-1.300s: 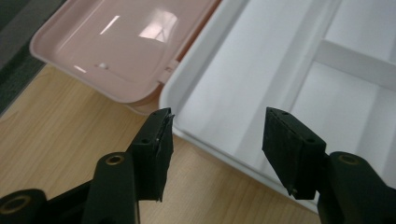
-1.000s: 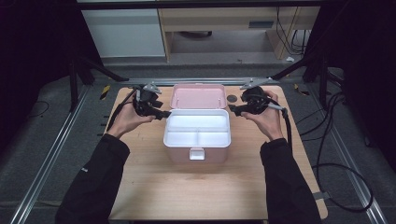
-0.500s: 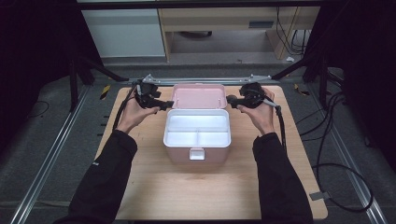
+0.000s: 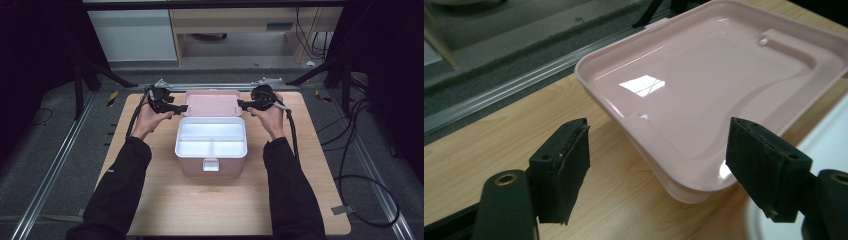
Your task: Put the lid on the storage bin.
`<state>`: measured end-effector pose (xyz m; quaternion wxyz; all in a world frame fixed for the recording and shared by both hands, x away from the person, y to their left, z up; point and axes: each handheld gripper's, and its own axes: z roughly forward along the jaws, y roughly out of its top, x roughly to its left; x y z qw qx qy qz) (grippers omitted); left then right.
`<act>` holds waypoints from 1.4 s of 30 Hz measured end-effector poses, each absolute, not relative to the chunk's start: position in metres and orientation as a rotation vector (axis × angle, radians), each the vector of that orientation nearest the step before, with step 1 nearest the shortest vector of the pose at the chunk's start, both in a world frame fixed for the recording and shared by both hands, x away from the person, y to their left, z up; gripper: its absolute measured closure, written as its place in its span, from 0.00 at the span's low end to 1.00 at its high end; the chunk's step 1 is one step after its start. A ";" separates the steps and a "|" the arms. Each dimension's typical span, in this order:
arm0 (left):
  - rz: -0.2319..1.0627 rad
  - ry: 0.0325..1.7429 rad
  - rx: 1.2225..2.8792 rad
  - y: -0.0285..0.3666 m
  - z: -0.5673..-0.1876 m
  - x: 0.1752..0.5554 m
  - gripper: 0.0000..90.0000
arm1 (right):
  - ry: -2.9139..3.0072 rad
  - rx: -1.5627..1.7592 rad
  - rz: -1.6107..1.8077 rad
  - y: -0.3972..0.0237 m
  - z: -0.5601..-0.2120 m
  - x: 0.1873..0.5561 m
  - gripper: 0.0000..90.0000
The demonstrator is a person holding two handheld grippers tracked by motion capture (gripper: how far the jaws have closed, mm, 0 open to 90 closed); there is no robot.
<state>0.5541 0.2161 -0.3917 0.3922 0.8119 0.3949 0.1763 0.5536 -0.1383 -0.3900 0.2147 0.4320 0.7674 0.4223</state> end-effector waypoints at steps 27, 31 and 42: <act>0.307 1.073 2.049 0.202 -0.424 0.575 0.50 | 2.242 1.326 1.165 -0.121 -0.432 0.578 0.50; 0.294 1.074 2.025 0.206 -0.420 0.575 0.54 | 2.229 1.331 1.182 -0.122 -0.429 0.578 0.50; 0.404 1.021 2.032 0.200 -0.386 0.565 0.56 | 2.167 1.277 1.222 -0.125 -0.399 0.570 0.52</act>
